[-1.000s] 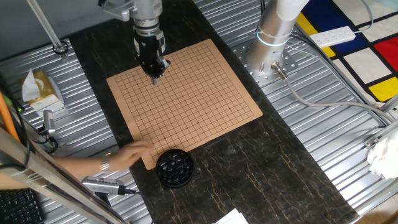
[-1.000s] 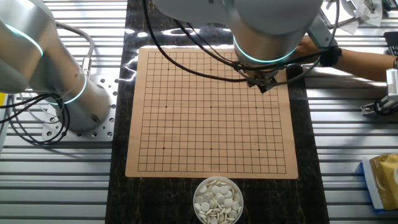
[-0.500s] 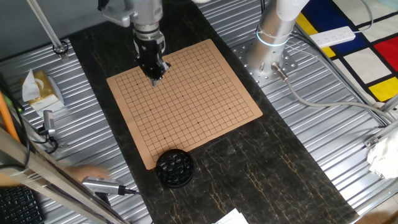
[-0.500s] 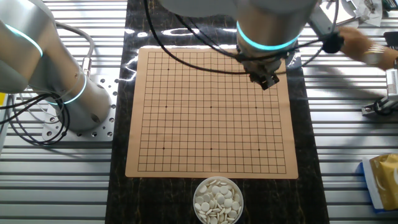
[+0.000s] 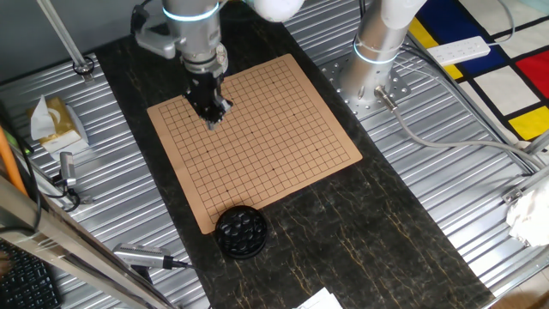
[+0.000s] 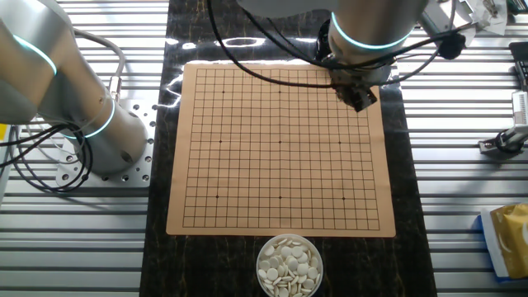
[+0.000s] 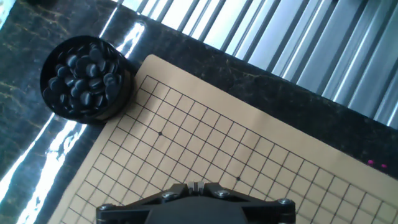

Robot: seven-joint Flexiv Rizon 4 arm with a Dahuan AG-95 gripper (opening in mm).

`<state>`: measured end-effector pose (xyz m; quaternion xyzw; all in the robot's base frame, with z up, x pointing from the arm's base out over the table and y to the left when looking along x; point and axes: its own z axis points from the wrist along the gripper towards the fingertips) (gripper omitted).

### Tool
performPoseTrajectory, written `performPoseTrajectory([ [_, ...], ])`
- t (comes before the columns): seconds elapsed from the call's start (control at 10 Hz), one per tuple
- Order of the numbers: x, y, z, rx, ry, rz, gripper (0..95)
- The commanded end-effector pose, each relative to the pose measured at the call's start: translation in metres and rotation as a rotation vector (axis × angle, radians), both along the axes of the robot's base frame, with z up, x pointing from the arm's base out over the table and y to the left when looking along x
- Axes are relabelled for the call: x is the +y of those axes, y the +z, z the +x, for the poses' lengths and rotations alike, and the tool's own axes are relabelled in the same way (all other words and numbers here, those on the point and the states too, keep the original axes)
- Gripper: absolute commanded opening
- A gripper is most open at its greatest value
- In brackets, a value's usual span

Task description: Play the first move as black on the 3-4 point in the upper right corner of the Go board

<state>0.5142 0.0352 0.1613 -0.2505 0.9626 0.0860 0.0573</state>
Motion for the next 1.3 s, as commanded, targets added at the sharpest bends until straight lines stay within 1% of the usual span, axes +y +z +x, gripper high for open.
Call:
performPoseTrajectory([
  [0.1, 0.005, -0.003, 0.004, 0.016, -0.002, -0.013, 0.0],
  [0.2, 0.007, -0.004, 0.005, 0.014, 0.017, -0.052, 0.0],
  [0.3, 0.008, -0.005, 0.005, 0.019, 0.028, -0.093, 0.0],
  [0.4, 0.009, -0.007, 0.005, 0.02, 0.036, -0.15, 0.0],
  [0.5, 0.012, -0.009, 0.006, 0.018, 0.037, -0.169, 0.0],
  [0.6, 0.017, -0.009, 0.007, 0.019, 0.033, -0.176, 0.0],
  [0.7, 0.026, -0.011, 0.004, 0.021, 0.013, -0.199, 0.0],
  [0.8, 0.038, -0.011, -0.003, 0.023, -0.014, -0.205, 0.0],
  [1.0, 0.059, -0.016, -0.021, 0.015, -0.025, -0.236, 0.0],
  [1.1, 0.069, -0.019, -0.031, 0.007, -0.039, -0.235, 0.0],
  [1.2, 0.077, -0.022, -0.038, 0.003, -0.058, -0.233, 0.0],
  [1.3, 0.098, -0.029, -0.049, -0.014, -0.079, -0.23, 0.0],
])
